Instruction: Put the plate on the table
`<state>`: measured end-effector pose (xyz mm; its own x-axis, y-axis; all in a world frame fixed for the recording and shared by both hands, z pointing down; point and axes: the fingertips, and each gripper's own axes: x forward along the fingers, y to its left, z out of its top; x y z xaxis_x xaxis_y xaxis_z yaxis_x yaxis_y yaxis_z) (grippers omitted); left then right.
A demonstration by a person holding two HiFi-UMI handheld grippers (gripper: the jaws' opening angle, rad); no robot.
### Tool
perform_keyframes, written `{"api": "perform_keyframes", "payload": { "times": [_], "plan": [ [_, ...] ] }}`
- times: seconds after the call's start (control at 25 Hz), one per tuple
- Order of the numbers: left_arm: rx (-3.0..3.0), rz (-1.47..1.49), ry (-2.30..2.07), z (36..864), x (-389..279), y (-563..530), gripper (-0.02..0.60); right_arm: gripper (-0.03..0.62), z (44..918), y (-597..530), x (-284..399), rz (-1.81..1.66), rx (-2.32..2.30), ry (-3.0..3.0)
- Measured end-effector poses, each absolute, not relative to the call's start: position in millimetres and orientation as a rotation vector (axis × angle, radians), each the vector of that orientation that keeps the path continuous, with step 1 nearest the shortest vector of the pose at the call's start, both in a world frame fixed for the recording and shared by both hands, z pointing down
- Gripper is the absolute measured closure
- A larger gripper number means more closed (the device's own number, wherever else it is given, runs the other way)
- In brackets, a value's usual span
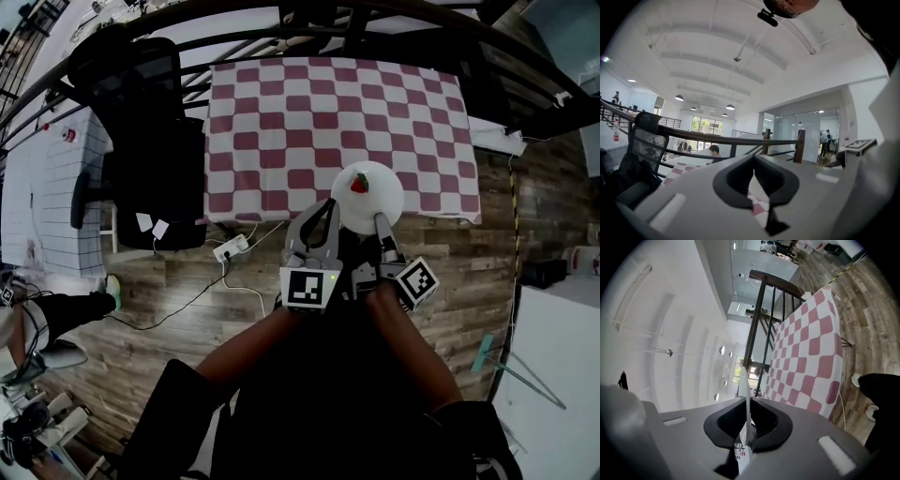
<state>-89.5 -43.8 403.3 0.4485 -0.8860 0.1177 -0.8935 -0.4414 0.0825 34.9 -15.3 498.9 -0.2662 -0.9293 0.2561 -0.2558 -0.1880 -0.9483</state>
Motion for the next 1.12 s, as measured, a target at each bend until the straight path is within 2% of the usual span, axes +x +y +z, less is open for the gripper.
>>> {"api": "perform_keyframes", "payload": {
  "times": [1.12],
  "plan": [
    [2.389,0.143,-1.670,444,-55,-221,0.572,0.576,537,-207,71,-1.659,-1.229,1.612]
  ]
}}
